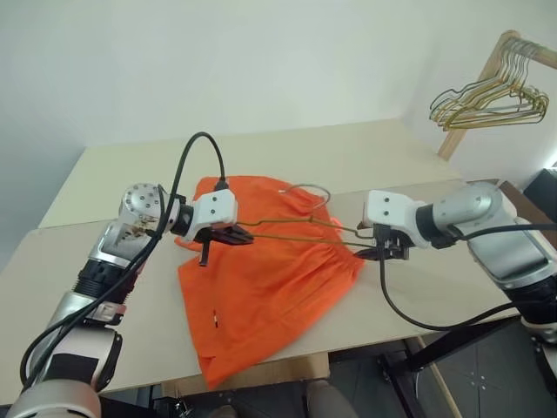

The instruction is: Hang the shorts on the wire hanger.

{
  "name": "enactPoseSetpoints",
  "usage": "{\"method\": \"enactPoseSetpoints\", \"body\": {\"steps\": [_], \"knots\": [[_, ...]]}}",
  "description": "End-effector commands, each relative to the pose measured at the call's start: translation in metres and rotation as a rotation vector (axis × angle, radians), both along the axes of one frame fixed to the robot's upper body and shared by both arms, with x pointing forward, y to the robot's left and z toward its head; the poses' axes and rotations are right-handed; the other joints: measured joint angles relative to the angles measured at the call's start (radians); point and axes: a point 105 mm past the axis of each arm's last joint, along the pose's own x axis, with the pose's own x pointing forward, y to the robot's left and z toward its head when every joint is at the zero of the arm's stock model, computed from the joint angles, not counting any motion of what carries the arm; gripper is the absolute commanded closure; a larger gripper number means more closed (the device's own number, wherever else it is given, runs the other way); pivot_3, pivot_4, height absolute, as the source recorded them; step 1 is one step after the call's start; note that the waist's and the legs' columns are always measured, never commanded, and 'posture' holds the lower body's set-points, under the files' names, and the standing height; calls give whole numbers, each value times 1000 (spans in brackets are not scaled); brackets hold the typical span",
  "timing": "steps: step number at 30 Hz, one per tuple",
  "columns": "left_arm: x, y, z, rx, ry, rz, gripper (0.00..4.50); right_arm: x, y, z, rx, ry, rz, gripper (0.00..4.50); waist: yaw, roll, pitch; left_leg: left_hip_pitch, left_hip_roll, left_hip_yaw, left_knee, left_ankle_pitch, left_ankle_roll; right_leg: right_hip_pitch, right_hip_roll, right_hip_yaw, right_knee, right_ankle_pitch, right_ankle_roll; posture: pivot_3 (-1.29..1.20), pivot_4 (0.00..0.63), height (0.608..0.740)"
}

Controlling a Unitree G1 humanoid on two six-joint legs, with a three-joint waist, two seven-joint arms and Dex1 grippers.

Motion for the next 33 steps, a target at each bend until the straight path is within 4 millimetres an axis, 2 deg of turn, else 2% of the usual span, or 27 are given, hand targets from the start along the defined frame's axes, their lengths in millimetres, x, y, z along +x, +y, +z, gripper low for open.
{"method": "enactPoseSetpoints", "body": {"steps": [1,7,9,13,16,18,22,23,24,28,33], "knots": [[-2,1,13,-14,-44,-11,4500,-3,5,15,16,-26,27,2388,6,0,0,0,0,0,0,0,0,0,0,0,0,0,0,-152,2,740],[-2,1,13,-14,-66,-32,4500,-7,9,17,48,-13,40,4480,16,0,0,0,0,0,1,0,0,0,0,0,0,0,0,-154,1,740],[-1,1,14,-23,-69,-33,4500,-11,10,17,63,-3,44,4480,18,0,0,0,0,0,1,0,0,0,-1,0,0,0,0,-156,1,740],[-4,-1,24,-121,-14,-60,3475,-20,8,16,105,32,29,4500,20,0,0,0,-1,0,1,0,0,0,-1,0,0,0,0,-158,2,740],[2,2,29,-166,-14,-26,2583,-29,3,14,157,80,-15,4500,23,0,0,-1,-1,0,2,0,0,0,-1,-1,0,0,0,-156,6,740],[6,7,34,-202,-11,6,1958,-37,-6,10,201,129,-74,4500,27,0,0,-1,-1,0,2,0,0,0,-1,-1,0,0,0,-156,7,740],[15,26,40,-236,-25,104,714,-48,-40,-9,286,214,-301,4500,36,0,0,-1,-1,0,2,0,0,1,-1,-2,0,0,0,-154,12,740],[16,31,40,-235,-29,124,534,-50,-50,-14,298,223,-359,4500,40,0,0,-1,-1,0,2,0,0,0,-1,-1,0,0,0,-155,13,740],[17,35,40,-235,-31,143,135,-52,-60,-19,305,228,-418,4500,42,0,0,-1,-1,0,2,0,0,0,-1,-2,1,0,0,-156,13,740],[13,35,38,-250,-71,162,29,-56,-93,-34,382,276,-676,4500,47,2,-2,-1,-1,1,3,0,0,1,-1,-1,1,0,0,-158,13,740],[-8,20,30,-230,-48,56,29,-54,-113,-48,452,351,-897,4500,49,2,-2,0,-1,2,3,0,0,2,-1,-1,1,0,0,-165,9,740]]}}
